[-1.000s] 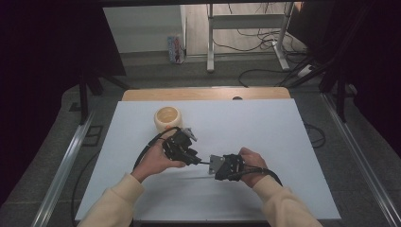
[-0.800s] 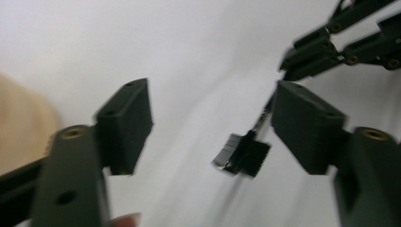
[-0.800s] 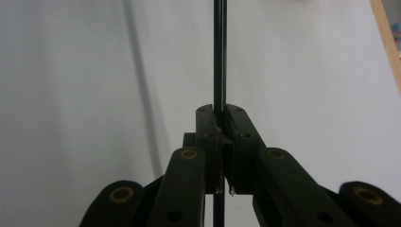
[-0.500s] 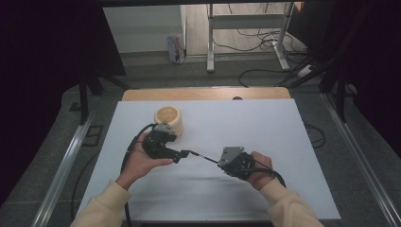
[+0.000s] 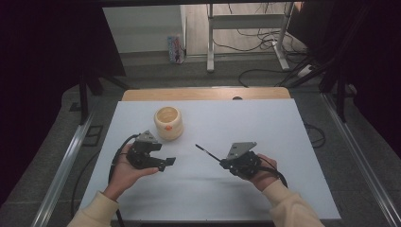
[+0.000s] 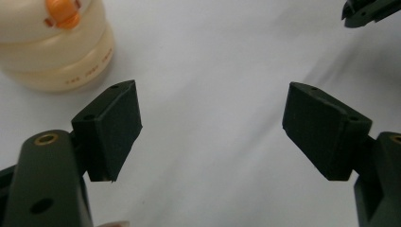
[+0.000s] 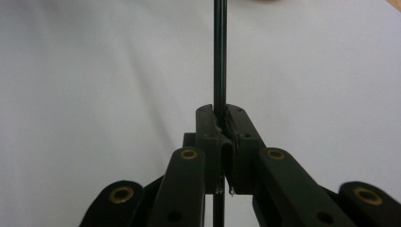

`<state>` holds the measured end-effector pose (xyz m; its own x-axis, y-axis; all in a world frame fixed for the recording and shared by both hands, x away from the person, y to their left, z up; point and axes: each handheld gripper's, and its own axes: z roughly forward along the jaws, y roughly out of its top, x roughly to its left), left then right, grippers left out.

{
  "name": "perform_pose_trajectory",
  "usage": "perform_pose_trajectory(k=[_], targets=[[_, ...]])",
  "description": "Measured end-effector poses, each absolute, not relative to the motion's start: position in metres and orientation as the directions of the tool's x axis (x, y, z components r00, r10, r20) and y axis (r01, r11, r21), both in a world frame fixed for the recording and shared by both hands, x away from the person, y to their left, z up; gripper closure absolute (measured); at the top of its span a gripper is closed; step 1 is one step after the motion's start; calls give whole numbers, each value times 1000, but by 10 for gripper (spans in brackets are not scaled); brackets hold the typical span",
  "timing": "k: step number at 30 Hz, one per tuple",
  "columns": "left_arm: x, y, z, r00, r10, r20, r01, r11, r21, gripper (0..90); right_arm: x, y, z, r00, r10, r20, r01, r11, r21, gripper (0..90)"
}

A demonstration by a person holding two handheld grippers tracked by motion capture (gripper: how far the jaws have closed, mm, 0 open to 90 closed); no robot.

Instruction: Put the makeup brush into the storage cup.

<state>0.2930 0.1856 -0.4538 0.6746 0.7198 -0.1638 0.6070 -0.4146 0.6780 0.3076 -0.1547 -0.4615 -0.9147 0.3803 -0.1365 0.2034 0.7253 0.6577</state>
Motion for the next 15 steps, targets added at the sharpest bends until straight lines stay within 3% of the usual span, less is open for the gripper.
perform_pose_trajectory(k=[15], targets=[[272,211,-469,631,754,-182,619,-348,703,221,300,-180,-455,-891,452,-41,276,612,741,852]])
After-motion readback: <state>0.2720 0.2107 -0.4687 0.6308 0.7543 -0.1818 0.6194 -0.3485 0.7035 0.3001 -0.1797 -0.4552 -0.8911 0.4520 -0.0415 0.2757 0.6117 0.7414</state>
